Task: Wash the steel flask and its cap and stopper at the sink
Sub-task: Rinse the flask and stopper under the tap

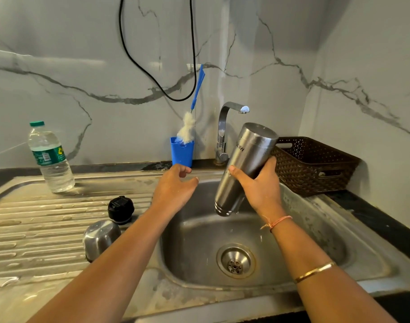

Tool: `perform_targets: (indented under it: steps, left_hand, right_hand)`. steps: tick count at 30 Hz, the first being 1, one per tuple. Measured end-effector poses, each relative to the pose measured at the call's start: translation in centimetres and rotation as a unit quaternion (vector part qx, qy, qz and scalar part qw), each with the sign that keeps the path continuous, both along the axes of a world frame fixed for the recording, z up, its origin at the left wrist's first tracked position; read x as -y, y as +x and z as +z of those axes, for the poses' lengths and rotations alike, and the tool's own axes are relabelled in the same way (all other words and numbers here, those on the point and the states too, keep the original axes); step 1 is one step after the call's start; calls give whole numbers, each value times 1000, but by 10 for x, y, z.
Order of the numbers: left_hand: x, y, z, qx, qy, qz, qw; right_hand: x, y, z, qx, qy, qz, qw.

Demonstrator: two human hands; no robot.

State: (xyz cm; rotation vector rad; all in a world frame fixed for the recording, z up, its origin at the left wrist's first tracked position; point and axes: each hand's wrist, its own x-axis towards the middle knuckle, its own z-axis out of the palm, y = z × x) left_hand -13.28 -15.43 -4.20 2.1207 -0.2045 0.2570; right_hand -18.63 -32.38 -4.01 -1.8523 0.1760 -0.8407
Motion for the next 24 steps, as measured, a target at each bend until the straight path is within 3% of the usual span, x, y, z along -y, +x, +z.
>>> perform_targets:
  steps: [5,6,9,11,15,21,24]
  left_hand:
    - [-5,0,5,22,-17,-9,1000]
    - [-6,-1,5,24,-20,-16,999]
    - [-6,-5,4,10,-36,-61,997]
    - [-6,-9,3,-19,-33,-113,993]
    - [-10,-16,-1,-56,18,-196,979]
    - [-8,-34,-20,-37,0,-221,975]
    - [-18,-40,-17,-9,-13,-177,984]
  right_hand:
    - [-2,-7,14,166,51,26,984]
    - [-1,-8,13,153,44,34,987]
    - [-2,-3,-2,-34,-2,46,998]
    - [-1,1,-17,-109,-41,47,992]
    - [-11,-5,-3,-54,-74,79,993]
    - [-36,-19,4,7,-124,101,987]
    - [-45,-22,4,5,-50,180,982]
